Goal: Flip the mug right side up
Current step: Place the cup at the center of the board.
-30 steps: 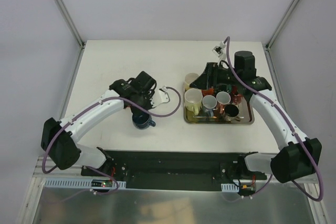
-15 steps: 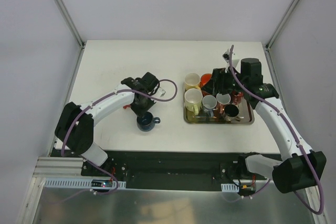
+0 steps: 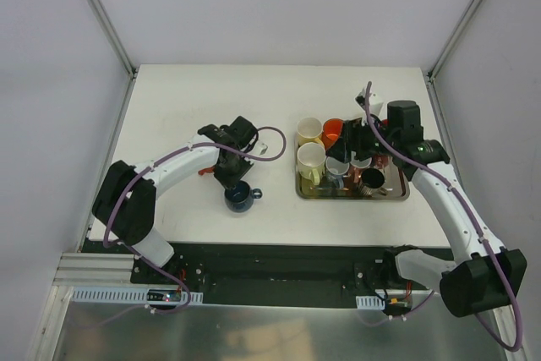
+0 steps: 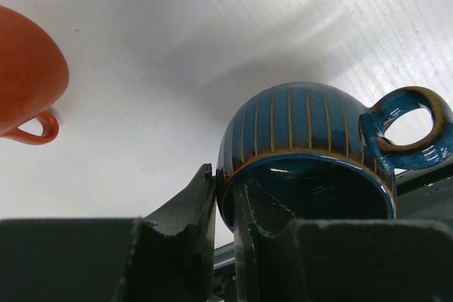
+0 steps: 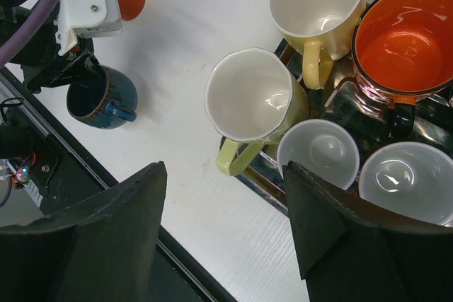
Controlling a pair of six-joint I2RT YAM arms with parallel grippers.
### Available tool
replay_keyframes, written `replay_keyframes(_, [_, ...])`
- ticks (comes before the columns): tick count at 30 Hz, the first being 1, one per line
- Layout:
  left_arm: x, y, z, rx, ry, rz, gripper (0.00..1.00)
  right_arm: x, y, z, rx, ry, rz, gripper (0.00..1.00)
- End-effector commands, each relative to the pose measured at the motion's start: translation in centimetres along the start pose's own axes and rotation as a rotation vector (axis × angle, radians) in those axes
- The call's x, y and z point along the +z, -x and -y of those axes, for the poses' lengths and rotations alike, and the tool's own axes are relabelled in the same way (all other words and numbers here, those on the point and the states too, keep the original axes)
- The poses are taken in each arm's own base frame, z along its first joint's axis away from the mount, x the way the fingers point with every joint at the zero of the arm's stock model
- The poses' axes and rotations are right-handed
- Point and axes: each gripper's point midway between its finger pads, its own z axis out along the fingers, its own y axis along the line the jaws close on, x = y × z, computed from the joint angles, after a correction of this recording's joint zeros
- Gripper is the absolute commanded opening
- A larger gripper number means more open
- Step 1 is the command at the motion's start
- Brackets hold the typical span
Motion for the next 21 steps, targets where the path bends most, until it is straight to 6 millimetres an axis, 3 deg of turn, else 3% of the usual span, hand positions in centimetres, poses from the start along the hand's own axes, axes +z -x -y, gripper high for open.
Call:
replay_keyframes(1, [-1.1,-0.2,0.6,-0.013,-0.047,0.042,0.13,0.3,0.3,0.0,-0.036,0.027,0.0,0.73])
replay_keyframes(9, [-0.5,-0.9,-0.8,-0.064,0.017,0.046,0.04,1.2,0.5,0.0,-0.036,0.051,-0.003,0.73])
replay_keyframes(17, [0.0,-1.3,-1.0,-0.082,0.028,0.021,0.17,1.2,-0.4,-0.2,-0.069,0.061,-0.018,0.73])
replay_keyframes(21, [-0.1,-1.6,-1.2,-0.081,0.029,0.016,0.17,1.3,-1.1,-0.1,-0.09,0.063,-0.036,0.73])
